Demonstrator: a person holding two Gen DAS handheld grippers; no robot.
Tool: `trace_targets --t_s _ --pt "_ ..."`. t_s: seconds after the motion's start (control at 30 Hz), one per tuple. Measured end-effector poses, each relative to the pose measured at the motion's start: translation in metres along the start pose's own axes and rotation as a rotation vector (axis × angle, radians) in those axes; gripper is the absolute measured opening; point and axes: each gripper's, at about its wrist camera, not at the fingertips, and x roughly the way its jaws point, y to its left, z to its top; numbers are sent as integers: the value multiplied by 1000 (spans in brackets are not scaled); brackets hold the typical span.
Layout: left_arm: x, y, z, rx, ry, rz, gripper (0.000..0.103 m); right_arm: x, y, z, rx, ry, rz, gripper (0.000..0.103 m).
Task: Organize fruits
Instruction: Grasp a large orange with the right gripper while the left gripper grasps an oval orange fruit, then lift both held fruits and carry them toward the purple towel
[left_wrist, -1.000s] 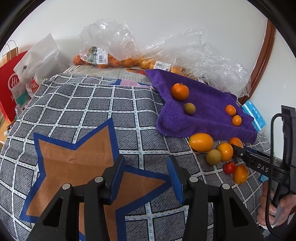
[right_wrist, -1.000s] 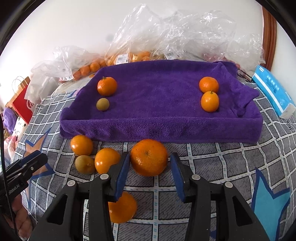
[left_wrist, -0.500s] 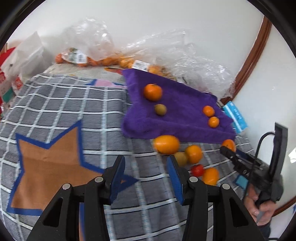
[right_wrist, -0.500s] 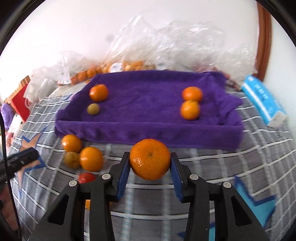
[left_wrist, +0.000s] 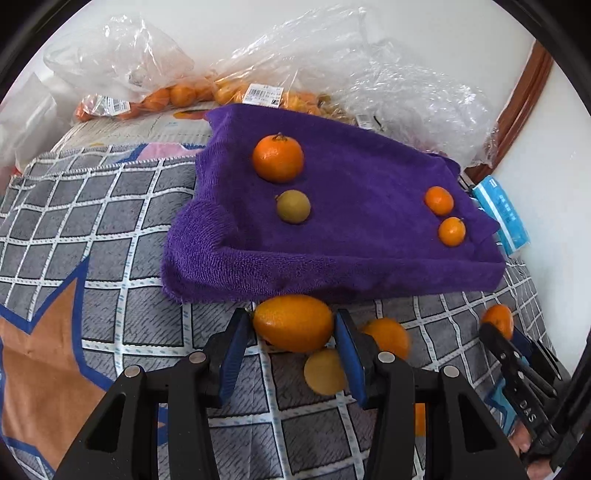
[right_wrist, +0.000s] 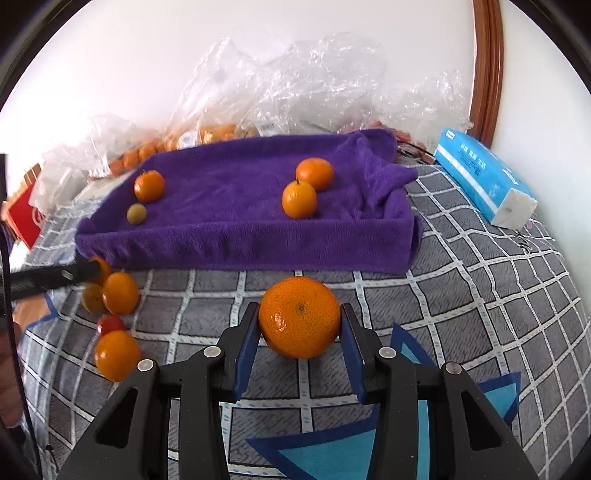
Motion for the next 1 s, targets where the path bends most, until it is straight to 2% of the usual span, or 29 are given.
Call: trace_targets --t_s 0.23,0.4,0.5,0.67,1.0 --pt "-5 2 -1 14 -29 35 42 2 -3 -1 24 11 19 42" --pt "-18 19 -4 7 -42 129 42 2 -4 -1 23 12 37 42" --pt "-18 28 -10 9 -34 110 43 2 -4 -1 25 9 39 42" --pt "-17 25 -18 60 -102 132 41 2 0 -1 4 9 27 42" --pt "-17 26 -16 40 -106 107 41 2 1 -1 -5 16 25 42"
